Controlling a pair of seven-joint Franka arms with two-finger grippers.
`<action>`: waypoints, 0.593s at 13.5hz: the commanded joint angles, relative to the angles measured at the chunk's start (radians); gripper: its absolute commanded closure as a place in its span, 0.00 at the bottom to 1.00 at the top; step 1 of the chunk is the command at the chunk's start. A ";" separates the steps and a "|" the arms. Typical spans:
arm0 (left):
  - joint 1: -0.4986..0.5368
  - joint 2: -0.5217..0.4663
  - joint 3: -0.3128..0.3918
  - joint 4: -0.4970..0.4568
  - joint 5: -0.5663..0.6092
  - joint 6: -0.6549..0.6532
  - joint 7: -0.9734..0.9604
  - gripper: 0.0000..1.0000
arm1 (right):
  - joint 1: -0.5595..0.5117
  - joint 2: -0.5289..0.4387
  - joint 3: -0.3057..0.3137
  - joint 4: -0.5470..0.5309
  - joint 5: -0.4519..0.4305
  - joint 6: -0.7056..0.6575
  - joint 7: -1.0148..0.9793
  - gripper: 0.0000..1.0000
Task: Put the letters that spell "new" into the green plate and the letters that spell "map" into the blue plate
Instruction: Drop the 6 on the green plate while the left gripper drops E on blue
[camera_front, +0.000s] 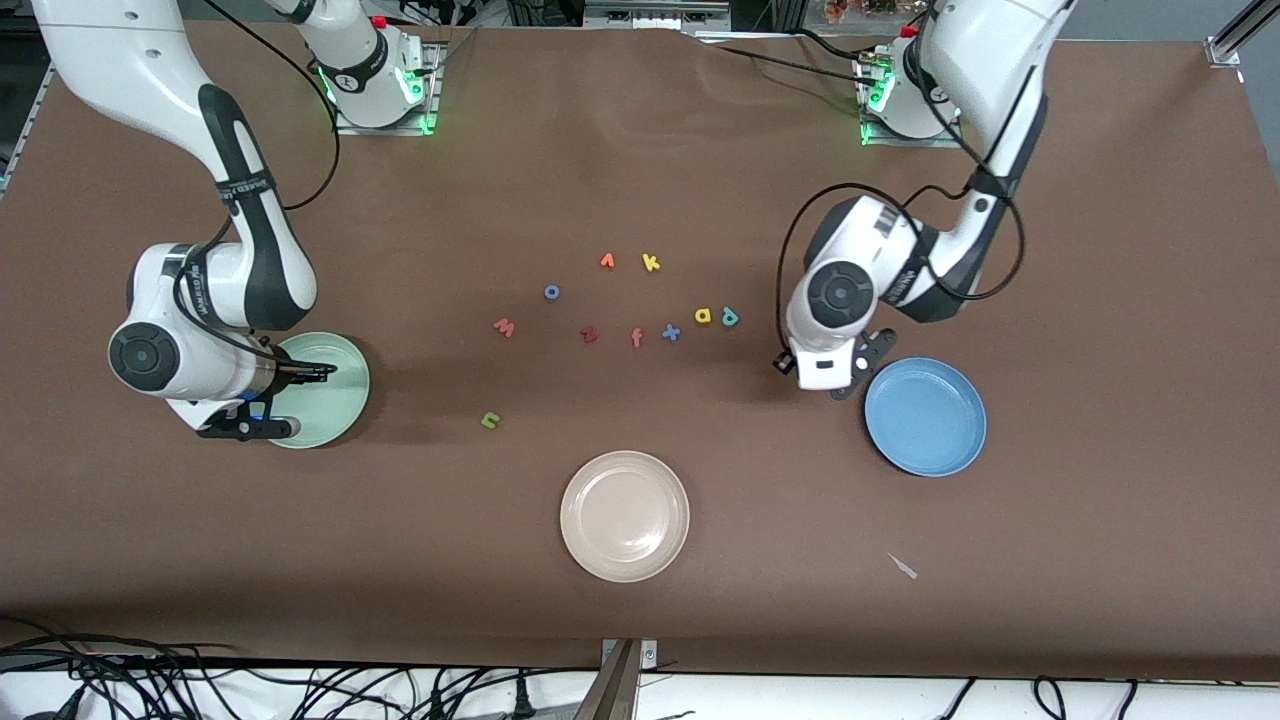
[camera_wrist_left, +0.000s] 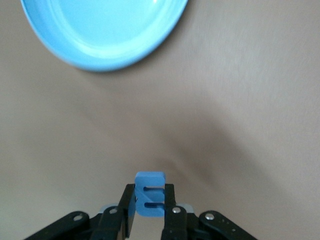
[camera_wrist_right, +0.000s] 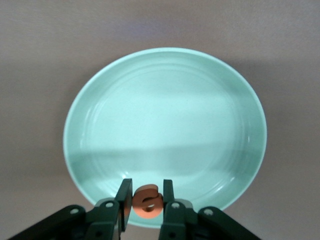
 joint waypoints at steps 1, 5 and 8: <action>0.106 -0.029 -0.005 0.002 0.019 -0.036 0.262 1.00 | 0.006 0.003 0.010 0.059 0.006 -0.028 0.002 0.00; 0.198 -0.015 -0.003 0.025 0.019 -0.027 0.560 1.00 | 0.032 -0.006 0.069 0.104 0.008 -0.112 0.170 0.00; 0.236 0.066 0.011 0.074 0.028 -0.024 0.667 1.00 | 0.033 -0.002 0.130 0.116 0.024 -0.070 0.347 0.00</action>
